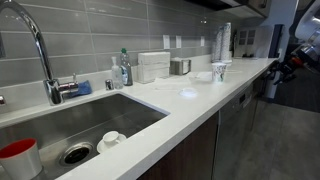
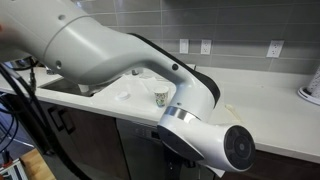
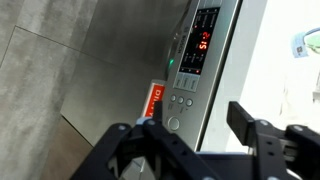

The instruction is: Press the second button to the right on the dishwasher

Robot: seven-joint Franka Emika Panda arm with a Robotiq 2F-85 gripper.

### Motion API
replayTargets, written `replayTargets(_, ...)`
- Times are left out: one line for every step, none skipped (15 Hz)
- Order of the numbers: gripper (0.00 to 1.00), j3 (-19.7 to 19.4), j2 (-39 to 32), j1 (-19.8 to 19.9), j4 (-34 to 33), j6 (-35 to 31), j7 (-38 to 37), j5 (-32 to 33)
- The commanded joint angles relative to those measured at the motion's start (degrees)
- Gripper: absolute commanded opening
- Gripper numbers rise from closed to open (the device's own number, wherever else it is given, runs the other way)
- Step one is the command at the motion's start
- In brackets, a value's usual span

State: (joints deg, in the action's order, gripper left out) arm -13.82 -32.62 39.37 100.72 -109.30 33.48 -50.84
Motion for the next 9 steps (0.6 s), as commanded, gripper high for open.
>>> replayTargets(0.99,-0.94,10.54,-1.72,10.56,-2.91,5.99,4.41)
replayTargets(1.00,-1.11,13.25,-2.57,12.95,-4.24,7.67,5.74)
replayTargets(1.00,-1.24,15.93,-3.34,15.19,-5.86,9.16,6.77)
replayTargets(1.00,-1.34,18.55,-4.47,17.46,-7.25,10.41,8.65)
replayTargets(1.00,-1.49,21.23,-5.51,19.67,-8.13,11.16,10.78)
replayTargets(1.00,-1.49,23.94,-6.73,22.27,-10.12,12.09,12.29)
replayTargets(1.00,-1.54,27.02,-8.16,24.99,-11.68,12.46,14.37)
replayTargets(1.00,-1.52,29.62,-9.50,27.30,-13.10,12.99,16.15)
replayTargets(0.99,-1.61,32.65,-11.15,30.00,-14.77,12.67,18.64)
